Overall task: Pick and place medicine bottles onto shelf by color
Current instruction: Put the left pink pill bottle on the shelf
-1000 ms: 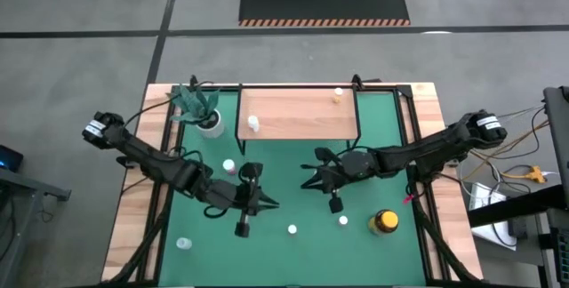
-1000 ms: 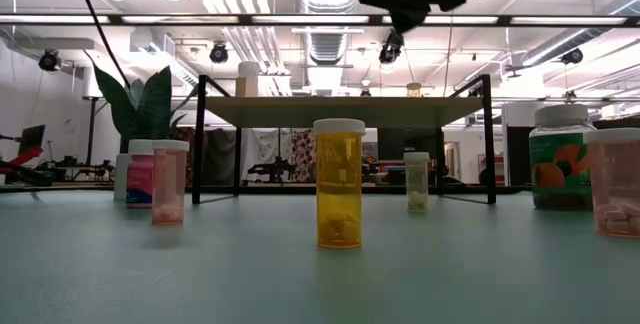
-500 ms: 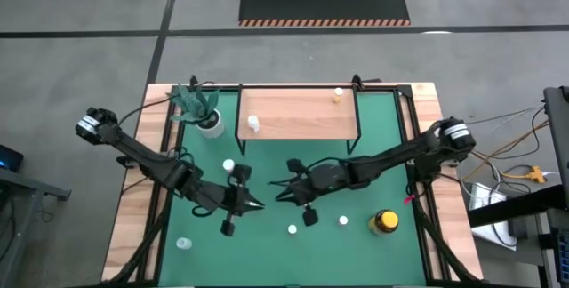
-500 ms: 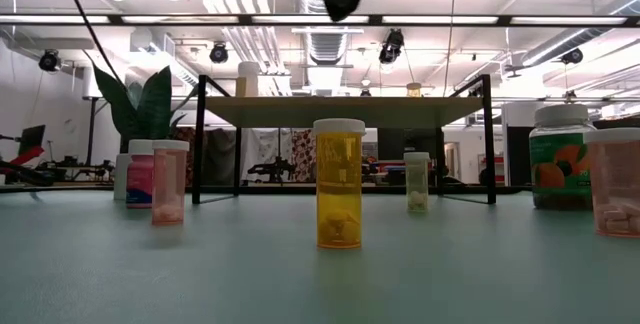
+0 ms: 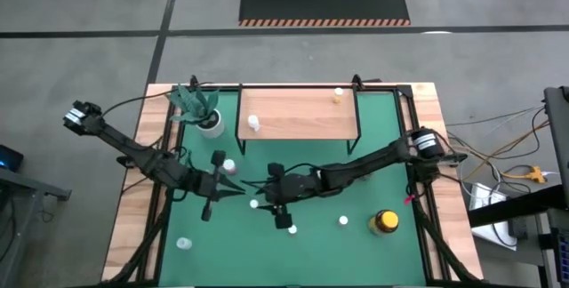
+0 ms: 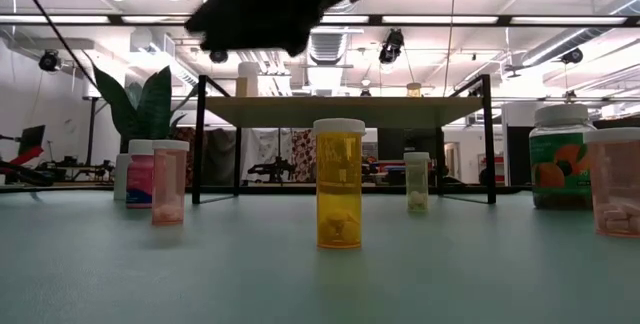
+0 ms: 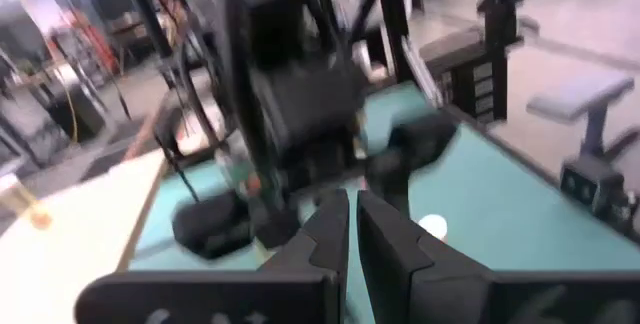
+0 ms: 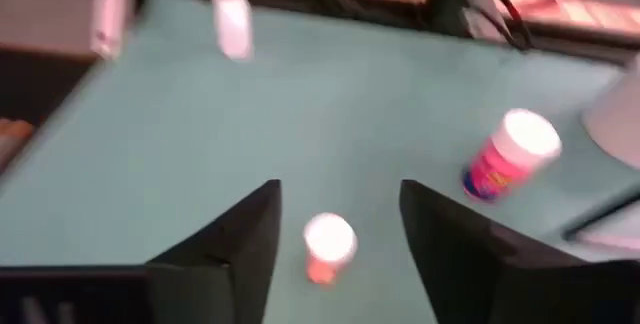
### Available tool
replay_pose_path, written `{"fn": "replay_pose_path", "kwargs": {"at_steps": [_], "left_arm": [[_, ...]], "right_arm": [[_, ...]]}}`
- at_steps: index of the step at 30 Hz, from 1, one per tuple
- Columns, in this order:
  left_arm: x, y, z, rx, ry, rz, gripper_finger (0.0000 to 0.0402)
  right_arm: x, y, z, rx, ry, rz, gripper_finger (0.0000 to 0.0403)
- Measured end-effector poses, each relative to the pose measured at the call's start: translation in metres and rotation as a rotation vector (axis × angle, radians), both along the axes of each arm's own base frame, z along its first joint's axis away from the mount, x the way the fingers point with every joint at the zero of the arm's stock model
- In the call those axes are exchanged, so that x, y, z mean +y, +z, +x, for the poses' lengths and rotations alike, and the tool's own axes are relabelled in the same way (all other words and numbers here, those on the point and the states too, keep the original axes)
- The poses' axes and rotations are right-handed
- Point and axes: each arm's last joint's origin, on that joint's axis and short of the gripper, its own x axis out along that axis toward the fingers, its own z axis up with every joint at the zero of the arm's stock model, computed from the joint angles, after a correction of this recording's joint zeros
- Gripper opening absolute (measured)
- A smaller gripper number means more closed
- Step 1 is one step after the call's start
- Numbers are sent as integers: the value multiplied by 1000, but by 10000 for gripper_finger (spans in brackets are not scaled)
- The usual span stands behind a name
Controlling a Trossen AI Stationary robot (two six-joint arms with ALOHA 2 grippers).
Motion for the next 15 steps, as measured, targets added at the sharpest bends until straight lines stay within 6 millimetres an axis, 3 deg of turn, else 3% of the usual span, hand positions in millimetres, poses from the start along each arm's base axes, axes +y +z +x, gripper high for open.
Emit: {"fn": "replay_pose_path", "kwargs": {"at_steps": [7, 15], "left_arm": [[9, -3, -15, -63, 0, -43, 8], [10, 0, -18, -86, -1, -56, 8]], "right_arm": [[4, -29, 19, 83, -25, 1, 252], [5, -55, 28, 148, -43, -22, 256]]}}
